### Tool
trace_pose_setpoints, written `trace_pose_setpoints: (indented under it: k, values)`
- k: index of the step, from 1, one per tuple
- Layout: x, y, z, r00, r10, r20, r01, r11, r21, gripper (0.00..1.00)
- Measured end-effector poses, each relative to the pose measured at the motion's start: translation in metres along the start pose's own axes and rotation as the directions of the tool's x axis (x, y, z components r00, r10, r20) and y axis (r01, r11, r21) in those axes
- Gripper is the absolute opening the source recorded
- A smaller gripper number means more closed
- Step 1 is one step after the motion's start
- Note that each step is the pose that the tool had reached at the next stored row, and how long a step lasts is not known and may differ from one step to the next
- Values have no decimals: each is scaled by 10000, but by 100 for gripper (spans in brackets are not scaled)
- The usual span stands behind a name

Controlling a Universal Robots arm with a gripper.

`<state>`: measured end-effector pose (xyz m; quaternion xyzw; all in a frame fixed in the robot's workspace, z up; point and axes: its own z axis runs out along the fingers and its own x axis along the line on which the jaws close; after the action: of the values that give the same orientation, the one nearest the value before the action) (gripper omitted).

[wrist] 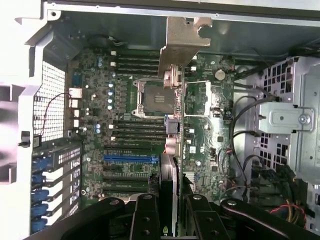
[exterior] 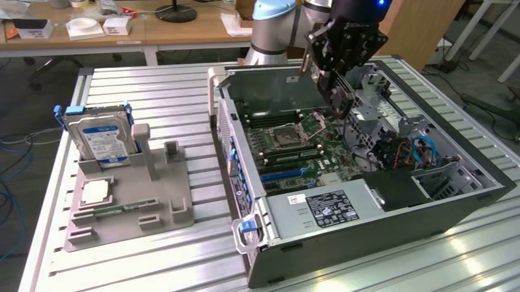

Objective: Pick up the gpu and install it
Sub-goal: 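Pick up the gpu and move the gpu toward the slot, then insert the gpu into the slot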

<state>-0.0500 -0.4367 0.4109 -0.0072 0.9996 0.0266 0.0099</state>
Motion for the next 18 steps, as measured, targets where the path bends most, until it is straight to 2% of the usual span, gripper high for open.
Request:
trace_pose_setpoints:
  k: [8, 18]
  values:
    - [0, 1, 0, 9995, 326, 17, -326, 9995, 7, 27]
    - [0, 1, 0, 9994, 340, 18, -340, 9994, 9, 27]
